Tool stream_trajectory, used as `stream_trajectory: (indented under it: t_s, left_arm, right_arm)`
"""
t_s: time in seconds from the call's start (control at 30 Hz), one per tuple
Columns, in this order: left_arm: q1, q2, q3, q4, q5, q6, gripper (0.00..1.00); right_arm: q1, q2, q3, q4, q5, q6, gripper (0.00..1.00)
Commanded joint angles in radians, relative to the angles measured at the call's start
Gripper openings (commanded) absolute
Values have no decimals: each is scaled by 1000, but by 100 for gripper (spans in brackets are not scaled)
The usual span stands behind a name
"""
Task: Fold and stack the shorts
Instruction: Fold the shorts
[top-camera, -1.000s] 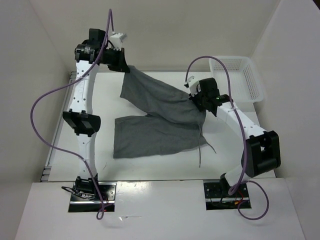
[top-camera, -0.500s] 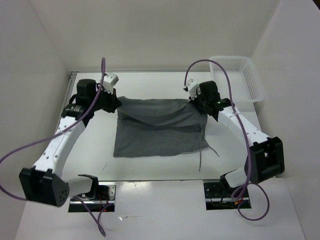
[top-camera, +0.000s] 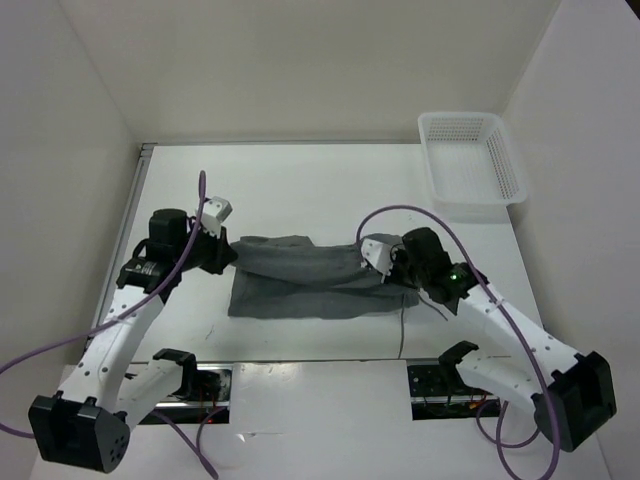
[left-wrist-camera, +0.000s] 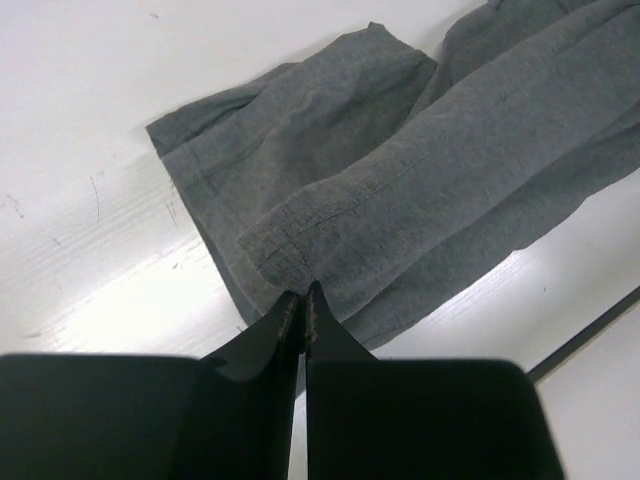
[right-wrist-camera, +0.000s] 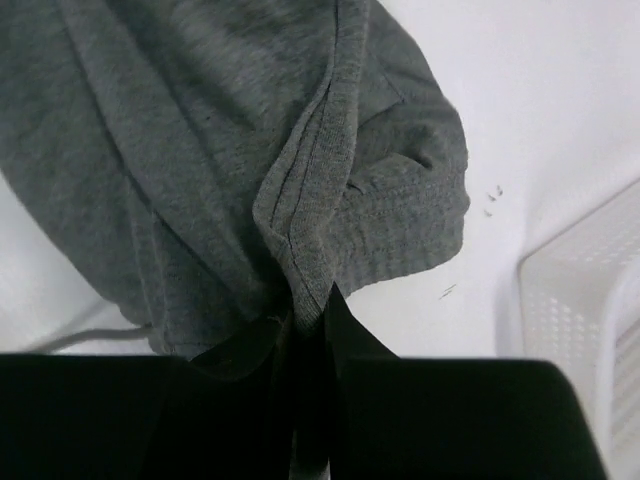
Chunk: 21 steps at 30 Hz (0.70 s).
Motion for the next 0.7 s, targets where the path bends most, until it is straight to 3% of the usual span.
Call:
stream_trajectory:
  t_s: [0.0,0.1,0.17,0.2,0.3,0.4,0.43,0.53,0.6,0.67]
  left_arm:
    - [4,-90,-15,-86,-12,5,7]
    - [4,-184,-90,-158,-52,5,10]
    - [4,-261,-141,-197,-61,5,15]
    - [4,-282,-153,-207,-46,5,19]
    - [4,-329,-176,-237,-11,5,28]
    - [4,-306,-147,-281,-11,5,49]
    - [4,-306,-147,-318,-2,5,51]
    - [4,-296,-136,-327,-23,5,57]
    - [4,-272,-124,-295,-23,5,59]
    - [4,-212,-84,-249,-23,5,63]
  right_arm:
    - [26,-177,-67,-47,-40,-168,0]
    - [35,-385,-171,-84,-40,-306,0]
    - [35,-500,-209,-136,-49,-411,7]
    - [35,-611,-239,-161,-66,-441,20]
    - [35,-772,-265,-280,-101,-550,42]
    - [35,-822,-265,-322,-140,-561,61]
    - [35,-822,-253,-322,-152,-561,72]
    - [35,-796,-217,-322,-198,-561,93]
    - [35,-778,-161,-299,-252,-537,100]
    - [35,-735,-77,-299,-290,-523,100]
